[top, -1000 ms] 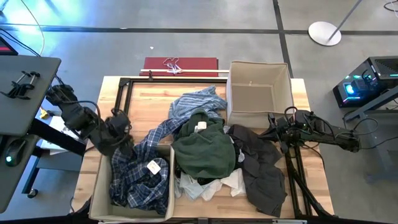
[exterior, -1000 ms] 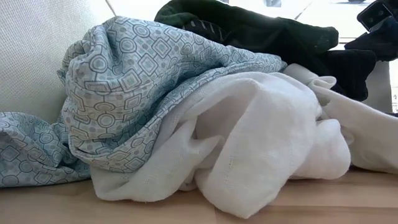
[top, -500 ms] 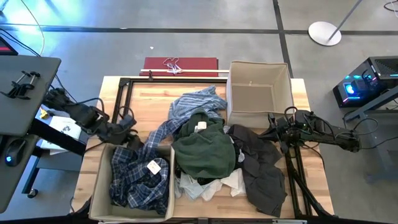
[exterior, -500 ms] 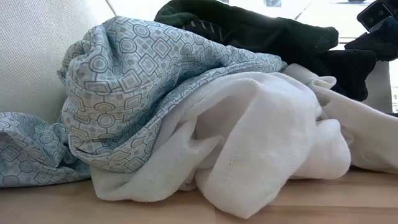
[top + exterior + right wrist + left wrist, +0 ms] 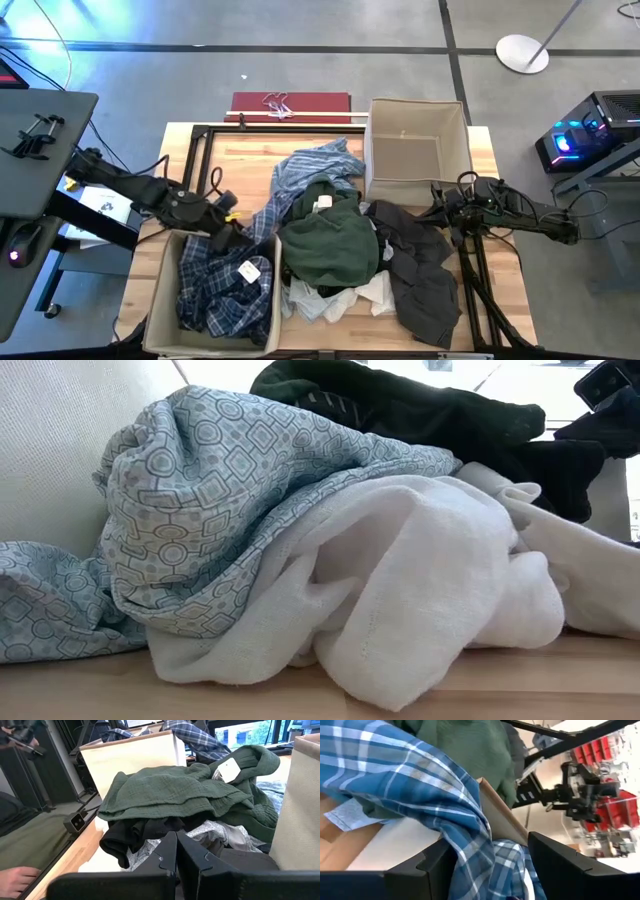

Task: Sort clothes
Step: Put the blue checkered shirt into the bottom laundry organizer

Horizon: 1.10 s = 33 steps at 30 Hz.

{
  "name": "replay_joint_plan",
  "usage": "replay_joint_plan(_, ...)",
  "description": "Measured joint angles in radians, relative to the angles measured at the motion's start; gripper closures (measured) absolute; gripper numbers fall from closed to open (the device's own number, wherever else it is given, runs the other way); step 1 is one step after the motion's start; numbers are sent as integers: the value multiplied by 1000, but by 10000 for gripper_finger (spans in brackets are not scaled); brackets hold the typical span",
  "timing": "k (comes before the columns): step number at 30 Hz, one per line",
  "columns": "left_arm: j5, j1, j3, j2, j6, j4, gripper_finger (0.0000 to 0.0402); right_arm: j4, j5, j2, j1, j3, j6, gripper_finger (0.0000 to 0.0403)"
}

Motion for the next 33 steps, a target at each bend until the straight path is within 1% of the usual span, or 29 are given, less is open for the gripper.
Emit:
replay_joint_plan(3,-13,27,-11,31,6,14,179,0,0,0,0,0,0,402)
replay_joint_plan(6,-21,57,-11,74,56,52,187,0,0,0,0,0,0,402)
replay_joint_plan(13,-23,114,-15,165,186,260,214,0,0,0,0,0,0,402)
replay_joint_plan(16,-8,117,-16,178,283,346,246,0,0,0,0,0,0,402)
replay_joint_plan(19,8,111,-16,174,357,411,299,0,0,0,0,0,0,402)
replay_joint_plan(22,9,94,-16,151,420,446,370,0,0,0,0,0,0,402)
replay_joint_plan(23,8,87,-16,140,445,457,385,0,0,0,0,0,0,402)
replay_joint_plan(25,-1,68,-11,109,480,456,391,0,0,0,0,0,0,402)
replay_joint_plan(28,-9,17,37,66,565,431,393,0,0,0,0,0,0,402)
replay_joint_plan(30,-8,-40,84,38,655,418,398,0,0,0,0,0,0,402)
replay_joint_plan(33,-6,-156,183,6,828,402,399,0,0,0,0,0,0,402)
